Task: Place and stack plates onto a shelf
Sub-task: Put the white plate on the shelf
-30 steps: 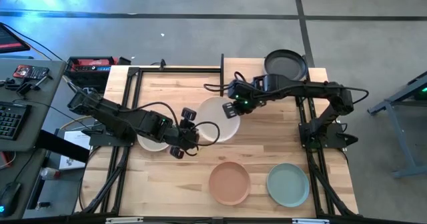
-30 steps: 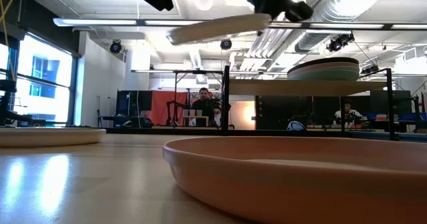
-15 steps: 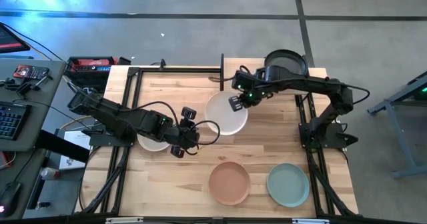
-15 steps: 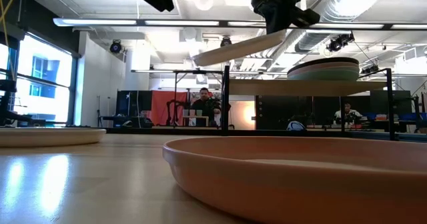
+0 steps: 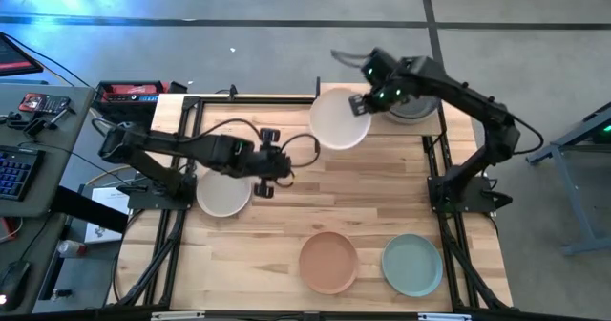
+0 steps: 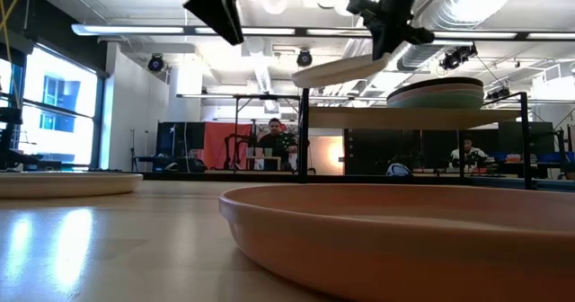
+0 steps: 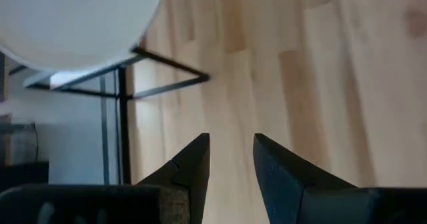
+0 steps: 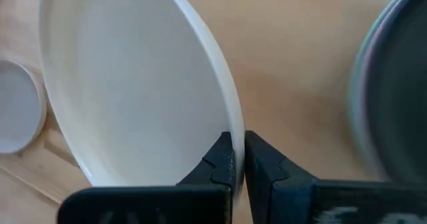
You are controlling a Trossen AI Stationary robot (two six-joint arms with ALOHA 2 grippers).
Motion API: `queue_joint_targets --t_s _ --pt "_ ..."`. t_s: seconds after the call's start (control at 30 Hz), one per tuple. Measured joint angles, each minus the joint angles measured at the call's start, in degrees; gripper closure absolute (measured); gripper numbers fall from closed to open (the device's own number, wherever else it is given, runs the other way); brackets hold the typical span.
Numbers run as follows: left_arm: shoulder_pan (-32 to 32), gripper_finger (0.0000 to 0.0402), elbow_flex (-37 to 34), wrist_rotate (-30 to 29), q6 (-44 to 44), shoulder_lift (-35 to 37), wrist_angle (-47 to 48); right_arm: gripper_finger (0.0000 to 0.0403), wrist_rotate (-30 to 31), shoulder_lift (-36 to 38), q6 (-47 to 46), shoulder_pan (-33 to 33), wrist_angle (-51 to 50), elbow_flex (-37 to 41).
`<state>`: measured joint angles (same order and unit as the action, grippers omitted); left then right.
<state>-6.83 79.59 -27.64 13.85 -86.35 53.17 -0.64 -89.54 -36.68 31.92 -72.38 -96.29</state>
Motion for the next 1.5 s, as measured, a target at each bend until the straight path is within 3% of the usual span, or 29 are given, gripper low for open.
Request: queue_joint_targets --t_s 0.27,0.57,0.93,1.5 --pt "7.0 0.0296 0.0 0.0 1.9 0.0 0.0 0.0403 -6.6 0.0 7.7 12.8 3.6 0.0" --pt "13.8 0.0296 0.0 0.1 2.8 0.0 0.0 0.0403 -6.9 0.0 12.9 19.9 3.4 0.0" --pt "19.2 0.0296 0.0 0.6 2.7 0.0 -0.4 0.0403 -4.8 0.0 15.8 19.8 3.6 0.0" --pt "19.7 0.0296 0.0 0.7 1.2 0.0 -0.4 0.0403 3.0 -0.1 10.2 12.1 3.6 0.1"
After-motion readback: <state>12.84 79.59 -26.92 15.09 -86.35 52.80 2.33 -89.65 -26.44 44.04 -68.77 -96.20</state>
